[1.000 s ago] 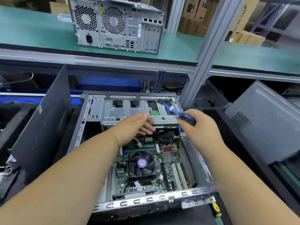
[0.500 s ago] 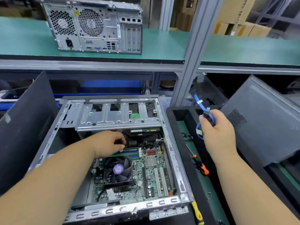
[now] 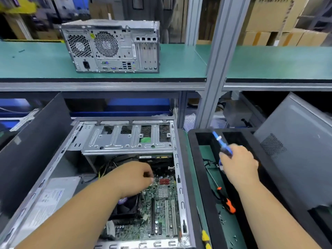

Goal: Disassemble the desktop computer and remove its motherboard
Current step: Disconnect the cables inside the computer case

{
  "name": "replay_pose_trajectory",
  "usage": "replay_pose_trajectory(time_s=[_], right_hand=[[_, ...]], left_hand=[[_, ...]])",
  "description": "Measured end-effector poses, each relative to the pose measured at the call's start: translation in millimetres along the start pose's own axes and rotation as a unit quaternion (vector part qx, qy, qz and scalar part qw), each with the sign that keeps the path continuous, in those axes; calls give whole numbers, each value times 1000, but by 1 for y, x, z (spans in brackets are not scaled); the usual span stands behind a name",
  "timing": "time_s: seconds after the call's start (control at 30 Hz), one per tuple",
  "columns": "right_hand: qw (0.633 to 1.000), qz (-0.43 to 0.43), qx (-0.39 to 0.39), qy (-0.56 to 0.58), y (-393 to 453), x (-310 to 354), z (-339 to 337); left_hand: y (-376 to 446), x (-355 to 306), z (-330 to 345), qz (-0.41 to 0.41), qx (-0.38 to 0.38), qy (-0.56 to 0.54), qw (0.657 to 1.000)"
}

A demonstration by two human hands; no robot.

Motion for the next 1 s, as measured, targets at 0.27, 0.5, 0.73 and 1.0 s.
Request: replay_pose_trajectory(time_s=[0.27,0.5,0.73,1.0], right_hand=[[986,-85,137,39,-14,63,51],[903,-341,111,235,-75,187,42],[836,-375,352,-190,-115,212,139],[756,-347,411,-372,-125,199,155]], left_hand=[[14,6,36,3,79,44,996],[12,21,24,-33,40,15,999],[12,38,26,-75,42,-11,996],[16,46,31,-74,56,-9,996]])
Point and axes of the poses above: each hand's wrist, its own y-axis towards the middle knuckle, its own z-axis out of the palm, x = y × z, the point moved 10 cm from there along y, towards the middle knuckle, and after that the axes turned 14 degrees about x, right-handed, at the moved point
